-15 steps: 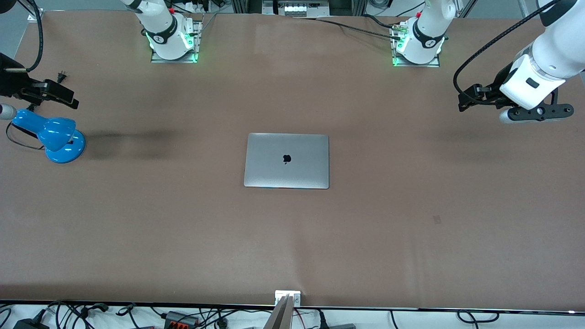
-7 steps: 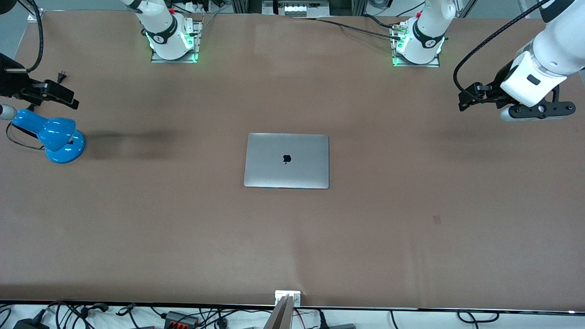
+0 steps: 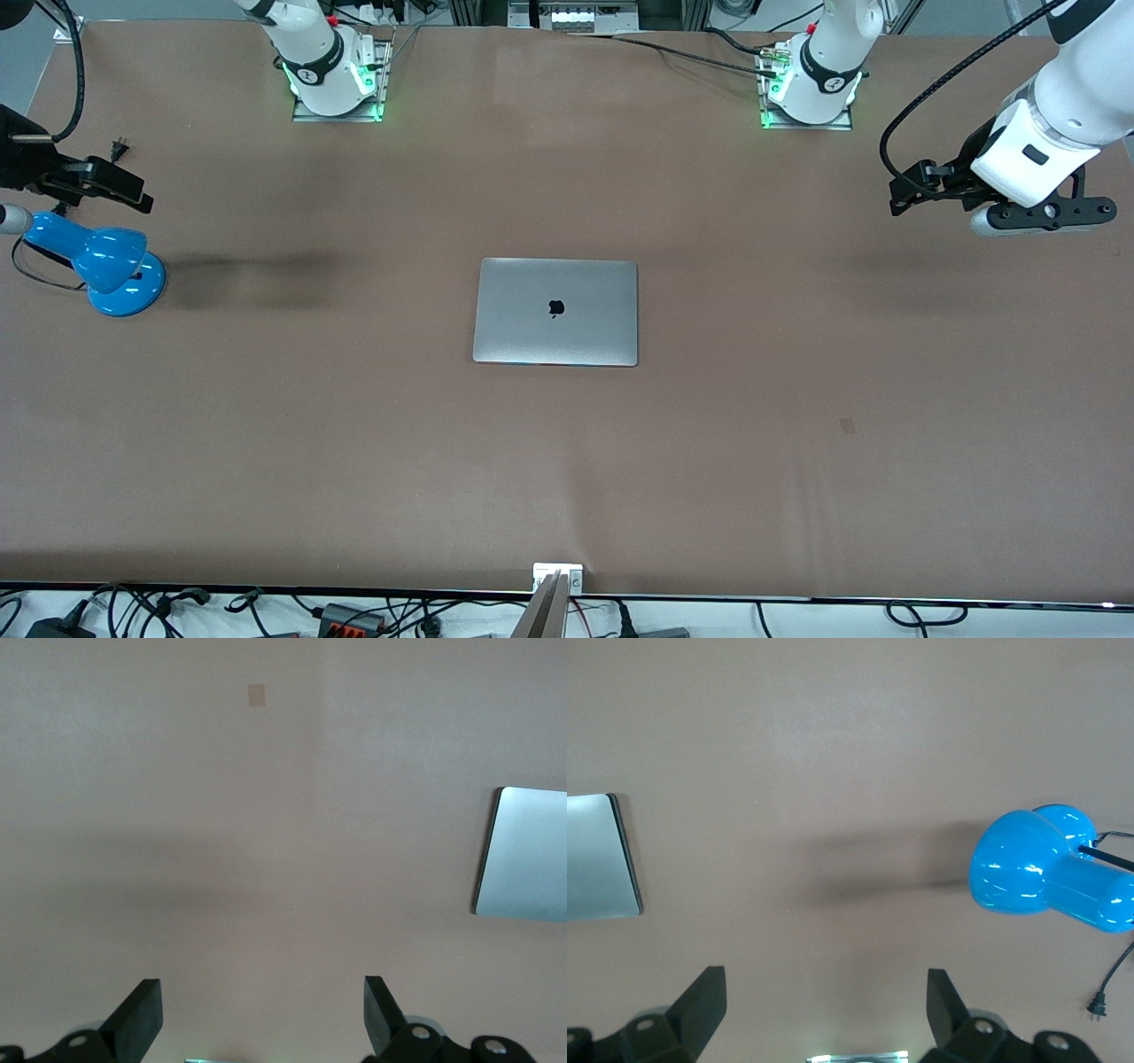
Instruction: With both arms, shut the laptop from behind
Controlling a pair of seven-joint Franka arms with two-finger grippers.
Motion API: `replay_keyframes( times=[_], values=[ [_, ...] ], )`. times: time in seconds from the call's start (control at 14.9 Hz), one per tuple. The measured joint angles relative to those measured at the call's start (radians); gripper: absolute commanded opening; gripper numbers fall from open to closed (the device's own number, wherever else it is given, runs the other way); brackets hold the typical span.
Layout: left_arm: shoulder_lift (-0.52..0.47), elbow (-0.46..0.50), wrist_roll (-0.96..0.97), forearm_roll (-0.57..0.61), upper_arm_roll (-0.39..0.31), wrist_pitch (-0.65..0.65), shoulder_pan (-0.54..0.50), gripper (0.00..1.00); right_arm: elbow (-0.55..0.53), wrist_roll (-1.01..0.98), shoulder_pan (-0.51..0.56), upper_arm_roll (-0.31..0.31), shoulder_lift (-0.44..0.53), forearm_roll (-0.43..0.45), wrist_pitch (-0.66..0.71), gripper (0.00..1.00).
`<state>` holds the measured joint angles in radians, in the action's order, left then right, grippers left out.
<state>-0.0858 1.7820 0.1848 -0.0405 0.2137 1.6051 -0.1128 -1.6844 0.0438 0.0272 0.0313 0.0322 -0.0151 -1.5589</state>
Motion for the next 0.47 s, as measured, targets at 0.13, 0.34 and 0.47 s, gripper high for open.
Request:
replay_keyframes(
  times=[0.13,0.34,0.47],
  values=[
    [-0.001,0.000,0.000,0.000,-0.009,-0.003,0.015,1.00,0.000,0.000,-0.001,0.000,0.000,0.000,0.000,1.00],
    [0.002,0.000,0.000,0.000,-0.058,-0.014,0.073,1.00,0.000,0.000,-0.001,0.000,0.000,0.000,0.000,1.00],
    [0.011,0.000,-0.001,0.000,-0.081,-0.020,0.083,1.00,0.000,0.000,-0.001,0.000,0.000,0.000,0.000,1.00]
  ],
)
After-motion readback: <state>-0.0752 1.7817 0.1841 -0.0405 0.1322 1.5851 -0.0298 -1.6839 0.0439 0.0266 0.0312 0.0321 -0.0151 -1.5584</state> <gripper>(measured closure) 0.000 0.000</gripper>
